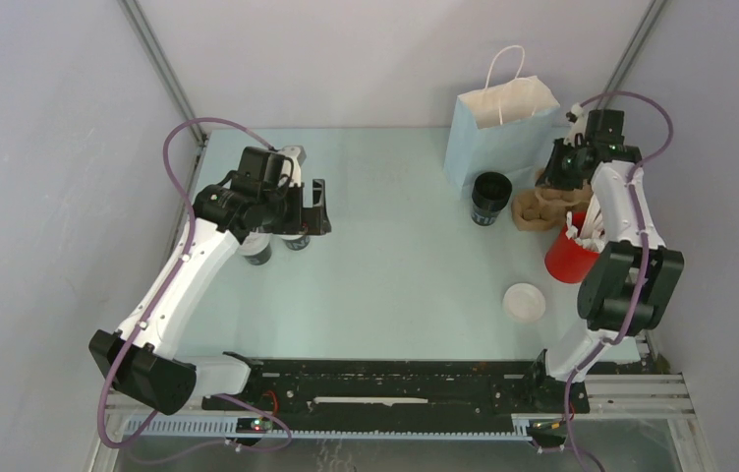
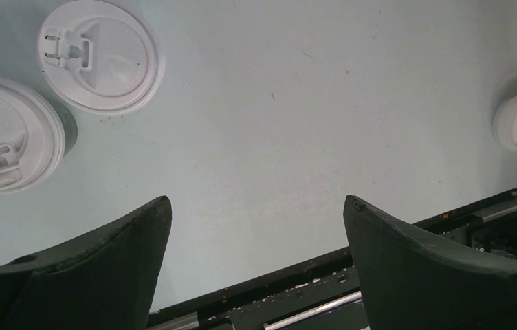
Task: Pack the takeout coffee
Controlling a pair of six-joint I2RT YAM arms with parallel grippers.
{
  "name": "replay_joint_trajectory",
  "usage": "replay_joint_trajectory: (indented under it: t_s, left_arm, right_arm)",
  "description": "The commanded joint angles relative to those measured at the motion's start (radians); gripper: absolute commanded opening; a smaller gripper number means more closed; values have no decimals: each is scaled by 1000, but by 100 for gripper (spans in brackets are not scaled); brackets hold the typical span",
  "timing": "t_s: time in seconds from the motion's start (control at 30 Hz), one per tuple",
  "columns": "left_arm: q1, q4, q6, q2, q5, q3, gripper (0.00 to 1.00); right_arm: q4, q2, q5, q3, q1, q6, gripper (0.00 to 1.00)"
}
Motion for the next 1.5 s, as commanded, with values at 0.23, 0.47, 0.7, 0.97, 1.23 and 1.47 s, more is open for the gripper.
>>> replay_joint_trajectory:
  t_s: [0.23, 0.47, 0.7, 0.97, 1.23, 1.47]
  left_arm:
    - [7, 55, -115, -52, 49, 2, 100]
    - [68, 80, -362, -112, 167, 52, 100]
    - [101, 217, -606, -165, 332, 42, 100]
    - [89, 300, -662, -182, 486, -72, 87]
    - [-14, 318, -675, -209, 478, -129, 75]
    - [-47, 296, -663, -209, 394, -135, 50]
  right_arm:
    - [93, -218, -127, 100, 57, -4, 7]
    - [63, -347, -192, 50, 438, -112, 6]
    - [79, -451, -199, -86, 907, -162, 6]
    - [81, -452, -296, -152, 1165, -206, 6]
    - [101, -451, -256, -151, 1249, -205, 6]
    - [110, -430, -211, -146, 1284, -191, 6]
